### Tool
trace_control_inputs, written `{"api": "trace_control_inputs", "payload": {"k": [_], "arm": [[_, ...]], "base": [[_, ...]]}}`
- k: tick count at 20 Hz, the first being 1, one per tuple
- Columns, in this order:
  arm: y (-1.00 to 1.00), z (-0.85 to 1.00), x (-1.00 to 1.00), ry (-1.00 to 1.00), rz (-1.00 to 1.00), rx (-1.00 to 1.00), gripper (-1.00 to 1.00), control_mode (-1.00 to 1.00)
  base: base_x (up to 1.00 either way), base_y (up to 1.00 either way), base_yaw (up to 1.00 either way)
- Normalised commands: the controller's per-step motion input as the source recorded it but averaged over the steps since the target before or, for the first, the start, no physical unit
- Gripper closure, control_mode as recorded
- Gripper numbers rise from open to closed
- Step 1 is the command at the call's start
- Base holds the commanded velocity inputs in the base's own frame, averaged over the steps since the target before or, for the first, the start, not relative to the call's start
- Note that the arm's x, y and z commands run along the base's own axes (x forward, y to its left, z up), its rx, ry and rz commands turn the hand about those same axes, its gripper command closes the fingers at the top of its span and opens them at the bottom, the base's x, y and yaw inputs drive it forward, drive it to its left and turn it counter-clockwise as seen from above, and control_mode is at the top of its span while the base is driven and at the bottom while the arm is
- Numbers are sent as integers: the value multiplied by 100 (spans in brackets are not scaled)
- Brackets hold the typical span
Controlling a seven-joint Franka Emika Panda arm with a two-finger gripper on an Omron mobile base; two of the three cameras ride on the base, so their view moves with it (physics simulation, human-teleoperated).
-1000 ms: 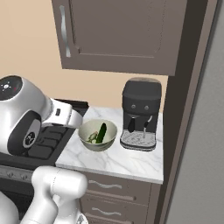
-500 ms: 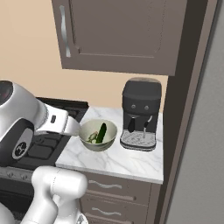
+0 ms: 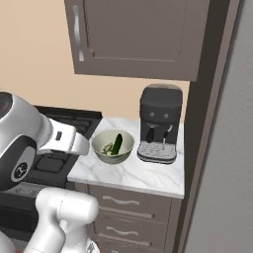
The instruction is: Take the lemon, fish, and cucumber from the freezer and place them in the bowl on the counter.
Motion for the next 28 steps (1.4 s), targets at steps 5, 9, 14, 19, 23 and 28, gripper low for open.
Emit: {"api": "trace_control_inputs", "payload": {"k": [5, 9, 14, 19, 23, 28], "arm": [[0, 0, 0, 0, 0, 0, -100, 100], [0, 0, 0, 0, 0, 0, -100, 100], [0, 0, 0, 0, 0, 0, -100, 100], [0, 0, 0, 0, 0, 0, -100, 100], [0, 0, 0, 0, 0, 0, -100, 100], [0, 0, 0, 0, 0, 0, -100, 100]], "base": [[-100, -1, 0], [-95, -28, 0], [-14, -77, -4], [4, -87, 0], [9, -78, 0], [20, -70, 0]]}}
